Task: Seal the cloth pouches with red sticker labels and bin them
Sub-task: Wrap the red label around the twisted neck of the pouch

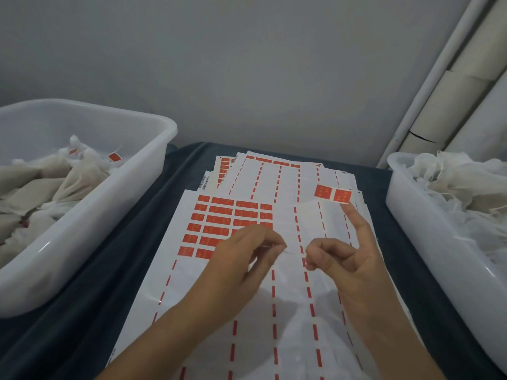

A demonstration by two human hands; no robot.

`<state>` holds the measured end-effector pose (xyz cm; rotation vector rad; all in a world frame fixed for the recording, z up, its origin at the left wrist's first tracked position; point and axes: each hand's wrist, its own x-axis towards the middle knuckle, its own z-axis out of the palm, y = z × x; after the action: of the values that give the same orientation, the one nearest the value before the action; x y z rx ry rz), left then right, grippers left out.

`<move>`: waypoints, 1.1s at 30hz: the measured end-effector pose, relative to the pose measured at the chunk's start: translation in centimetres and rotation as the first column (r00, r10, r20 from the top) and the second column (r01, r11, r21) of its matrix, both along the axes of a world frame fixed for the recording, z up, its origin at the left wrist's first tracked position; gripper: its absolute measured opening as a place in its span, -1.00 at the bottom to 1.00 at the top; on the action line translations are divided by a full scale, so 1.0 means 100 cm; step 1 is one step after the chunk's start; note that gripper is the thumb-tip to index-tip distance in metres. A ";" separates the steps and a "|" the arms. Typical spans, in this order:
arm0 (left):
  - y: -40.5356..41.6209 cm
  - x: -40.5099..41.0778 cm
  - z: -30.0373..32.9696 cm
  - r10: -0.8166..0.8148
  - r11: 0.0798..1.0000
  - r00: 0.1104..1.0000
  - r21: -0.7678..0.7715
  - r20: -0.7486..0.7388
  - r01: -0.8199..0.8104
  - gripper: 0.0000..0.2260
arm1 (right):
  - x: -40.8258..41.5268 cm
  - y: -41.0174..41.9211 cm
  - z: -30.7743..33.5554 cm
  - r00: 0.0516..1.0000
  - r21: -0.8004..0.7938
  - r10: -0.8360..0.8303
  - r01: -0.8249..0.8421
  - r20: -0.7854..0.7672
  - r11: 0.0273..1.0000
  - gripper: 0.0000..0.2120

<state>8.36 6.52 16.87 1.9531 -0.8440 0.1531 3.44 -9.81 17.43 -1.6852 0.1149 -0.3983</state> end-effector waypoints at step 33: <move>-0.002 -0.005 0.009 -0.074 0.992 0.992 -0.112 -0.098 0.063 -0.87 | 0.000 0.011 -0.006 0.999 0.028 0.033 -0.034 0.025 0.999 -0.39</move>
<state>7.84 6.36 17.73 1.8122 -0.8183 0.0571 3.46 -8.72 16.80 -1.6513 0.0736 -0.3909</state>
